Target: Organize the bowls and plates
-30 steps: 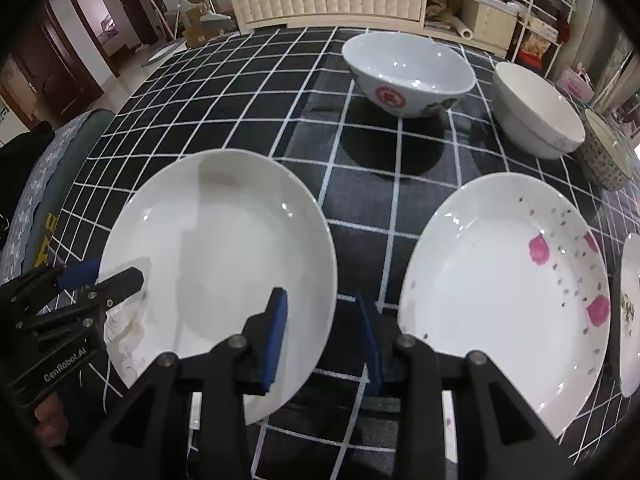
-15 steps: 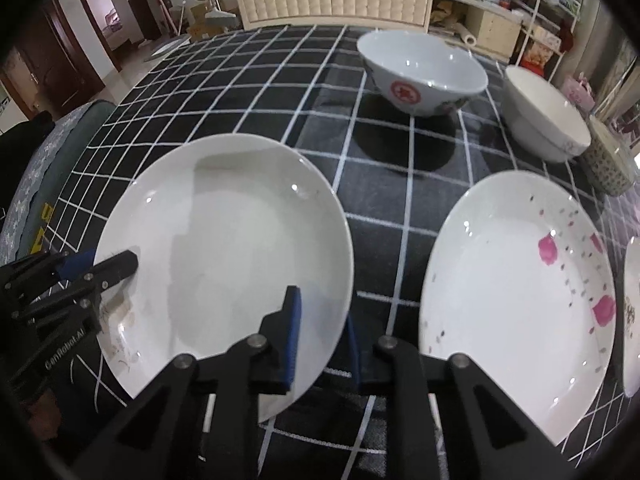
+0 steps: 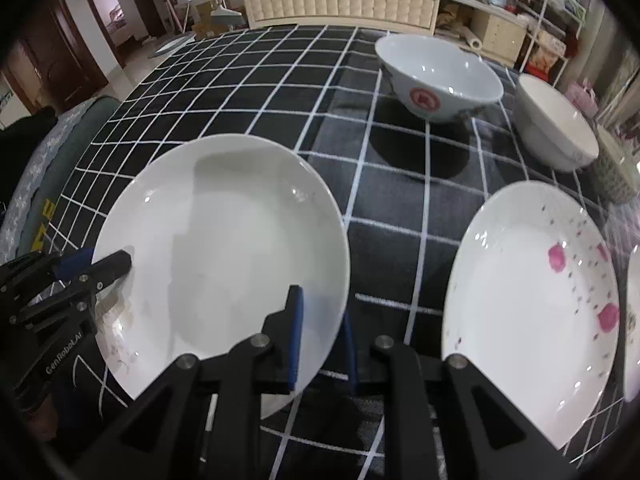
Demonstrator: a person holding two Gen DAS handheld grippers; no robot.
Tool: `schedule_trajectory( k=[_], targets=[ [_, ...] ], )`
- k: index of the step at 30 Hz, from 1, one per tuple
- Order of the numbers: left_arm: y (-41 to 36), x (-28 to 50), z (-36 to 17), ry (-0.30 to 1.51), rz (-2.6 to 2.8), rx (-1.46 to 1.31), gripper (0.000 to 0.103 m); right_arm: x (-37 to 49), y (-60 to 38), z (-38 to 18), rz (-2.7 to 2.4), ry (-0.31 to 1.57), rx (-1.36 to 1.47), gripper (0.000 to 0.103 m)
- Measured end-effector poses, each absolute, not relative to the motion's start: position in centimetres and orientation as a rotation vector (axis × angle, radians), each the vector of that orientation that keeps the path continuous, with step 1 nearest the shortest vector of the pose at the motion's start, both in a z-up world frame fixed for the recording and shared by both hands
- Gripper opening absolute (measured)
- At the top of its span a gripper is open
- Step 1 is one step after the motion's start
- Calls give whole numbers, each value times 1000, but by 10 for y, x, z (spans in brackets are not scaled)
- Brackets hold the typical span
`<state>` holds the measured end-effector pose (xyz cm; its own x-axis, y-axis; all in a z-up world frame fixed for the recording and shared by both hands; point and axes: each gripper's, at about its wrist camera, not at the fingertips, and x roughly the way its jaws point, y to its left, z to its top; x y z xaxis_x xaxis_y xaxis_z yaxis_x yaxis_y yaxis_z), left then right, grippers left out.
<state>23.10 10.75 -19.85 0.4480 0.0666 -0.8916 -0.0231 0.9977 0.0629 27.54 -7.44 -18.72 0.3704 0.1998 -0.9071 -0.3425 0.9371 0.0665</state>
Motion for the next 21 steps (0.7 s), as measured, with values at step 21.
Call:
schedule_trajectory(
  k=[21],
  targets=[
    [54, 200, -119, 962, -11, 29, 40, 245, -150, -128, 308, 1033, -47, 38]
  ],
)
